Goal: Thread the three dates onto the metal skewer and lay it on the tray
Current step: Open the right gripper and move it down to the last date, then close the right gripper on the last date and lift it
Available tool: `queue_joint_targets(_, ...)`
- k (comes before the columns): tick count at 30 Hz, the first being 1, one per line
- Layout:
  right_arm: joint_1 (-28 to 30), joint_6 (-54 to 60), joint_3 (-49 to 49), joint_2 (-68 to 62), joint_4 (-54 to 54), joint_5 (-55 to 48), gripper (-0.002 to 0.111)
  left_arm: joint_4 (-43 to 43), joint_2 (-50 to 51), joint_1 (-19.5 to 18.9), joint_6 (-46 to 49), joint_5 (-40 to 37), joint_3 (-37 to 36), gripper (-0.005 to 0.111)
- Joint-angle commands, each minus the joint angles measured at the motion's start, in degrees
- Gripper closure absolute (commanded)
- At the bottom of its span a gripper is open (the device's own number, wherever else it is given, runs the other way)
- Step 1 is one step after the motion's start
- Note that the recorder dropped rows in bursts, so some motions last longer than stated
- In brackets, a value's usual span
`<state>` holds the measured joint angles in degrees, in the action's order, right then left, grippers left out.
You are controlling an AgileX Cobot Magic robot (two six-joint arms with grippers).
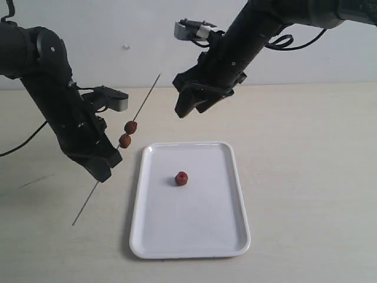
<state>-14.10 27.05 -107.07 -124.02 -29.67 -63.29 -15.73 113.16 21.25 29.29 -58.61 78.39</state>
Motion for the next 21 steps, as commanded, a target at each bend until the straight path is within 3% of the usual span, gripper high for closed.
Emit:
queue_joint_targets(1,-5.0,-0.5,0.0,-0.7,7.4,-5.9,0.054,2.4,-0.8,0.0,-0.8,-5.2,0.4,0.107)
queue_joint_targets(5,-9.2,-3.6,4.1,-1.6,15.7,-1.7,0.054,4.2,-0.8,0.0,-1.2,-5.8,0.4,0.107)
queue_joint_targets(12,-9.2,-4.3,13.1,-1.8,15.6,11.9,0.054,4.6,-0.8,-0.1,-2.9,-3.6,0.4,0.107)
queue_joint_targets(21,-9.2,-4.1,14.1,-2.1,12.2,13.5,0.054,4.5,-0.7,-0.1,-3.0,-3.0,0.4,0.107)
